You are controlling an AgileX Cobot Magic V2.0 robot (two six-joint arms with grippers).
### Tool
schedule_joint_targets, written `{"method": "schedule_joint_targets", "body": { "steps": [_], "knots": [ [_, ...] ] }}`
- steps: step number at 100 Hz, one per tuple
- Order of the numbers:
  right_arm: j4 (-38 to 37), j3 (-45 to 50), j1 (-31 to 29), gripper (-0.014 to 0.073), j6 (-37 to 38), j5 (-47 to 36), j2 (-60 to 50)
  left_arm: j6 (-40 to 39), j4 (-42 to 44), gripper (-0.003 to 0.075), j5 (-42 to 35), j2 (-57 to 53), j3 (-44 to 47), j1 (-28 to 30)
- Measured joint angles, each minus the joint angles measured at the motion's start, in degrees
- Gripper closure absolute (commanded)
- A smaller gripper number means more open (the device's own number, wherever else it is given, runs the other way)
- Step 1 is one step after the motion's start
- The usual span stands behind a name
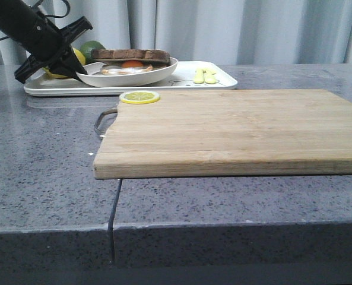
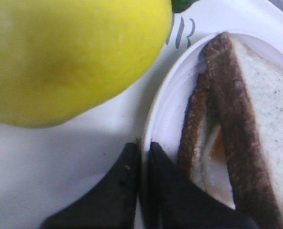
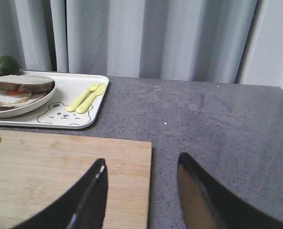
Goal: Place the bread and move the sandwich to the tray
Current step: 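Lower the plate onto the tray beside the lemon with the left gripper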
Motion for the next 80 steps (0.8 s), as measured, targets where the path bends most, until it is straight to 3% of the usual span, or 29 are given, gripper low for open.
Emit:
{"method": "schedule_joint_targets", "body": {
  "steps": [49, 80],
  "knots": [
    [0.0, 0.0, 0.0, 0.024, 0.0, 0.0, 0.0, 0.0, -0.1, 0.0729, -0.56, 0.08, 0.0, 0.0],
    [0.0, 0.0, 0.0, 0.024, 0.0, 0.0, 0.0, -0.12, -0.82, 0.0554, -1.04, 0.13, -0.12, -0.09]
  ]
}}
